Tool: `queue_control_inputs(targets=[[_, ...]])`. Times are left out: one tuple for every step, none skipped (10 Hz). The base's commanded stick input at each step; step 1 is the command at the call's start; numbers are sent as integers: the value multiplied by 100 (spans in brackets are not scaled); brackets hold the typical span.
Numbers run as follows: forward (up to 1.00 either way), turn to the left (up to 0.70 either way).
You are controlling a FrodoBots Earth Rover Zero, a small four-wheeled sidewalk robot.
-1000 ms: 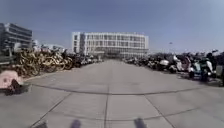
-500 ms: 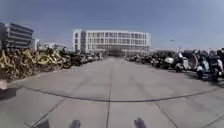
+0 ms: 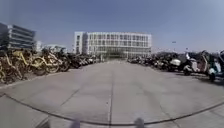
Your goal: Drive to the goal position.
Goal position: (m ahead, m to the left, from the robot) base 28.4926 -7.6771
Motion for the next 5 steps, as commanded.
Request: queue_control_inputs(targets=[[100, 0], [100, 0], [100, -6], [100, -22], [100, -38]])
